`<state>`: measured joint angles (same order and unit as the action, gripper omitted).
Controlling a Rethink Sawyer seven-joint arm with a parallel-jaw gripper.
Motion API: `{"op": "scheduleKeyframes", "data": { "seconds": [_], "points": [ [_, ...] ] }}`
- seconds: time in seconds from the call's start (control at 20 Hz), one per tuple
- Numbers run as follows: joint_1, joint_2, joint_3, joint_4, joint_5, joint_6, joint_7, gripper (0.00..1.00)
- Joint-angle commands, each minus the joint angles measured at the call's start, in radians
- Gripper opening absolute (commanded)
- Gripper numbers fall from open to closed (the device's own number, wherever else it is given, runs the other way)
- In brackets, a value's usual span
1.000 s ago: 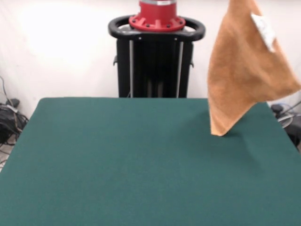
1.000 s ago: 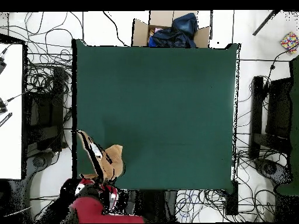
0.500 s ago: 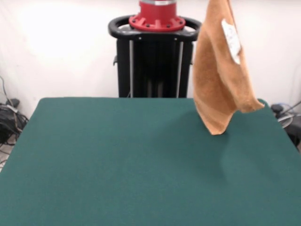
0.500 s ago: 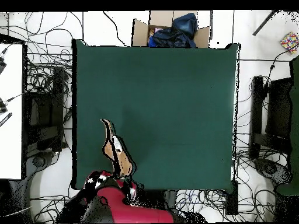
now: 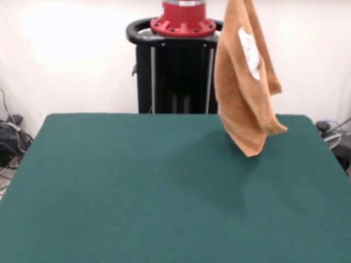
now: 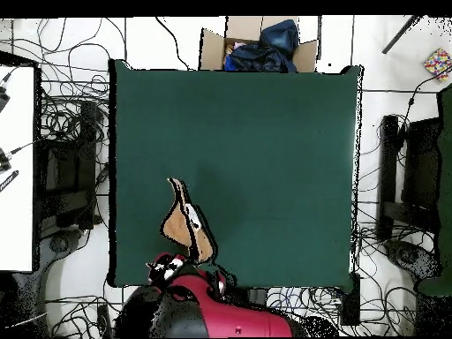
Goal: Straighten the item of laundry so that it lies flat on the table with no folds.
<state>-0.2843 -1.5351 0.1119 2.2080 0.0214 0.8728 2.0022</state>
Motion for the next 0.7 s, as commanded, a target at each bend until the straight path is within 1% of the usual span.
{"op": "scheduleKeyframes", "data": {
  "seconds": [0.05,0.35,0.7],
  "points": [
    [-0.046,0.063,0.044,0.043,-0.021,-0.042,-0.278,0.00],
    [-0.103,0.121,0.083,0.010,-0.025,-0.063,-0.333,0.00],
    [-0.148,0.191,0.121,-0.026,-0.029,-0.099,-0.373,0.00]
  ]
}}
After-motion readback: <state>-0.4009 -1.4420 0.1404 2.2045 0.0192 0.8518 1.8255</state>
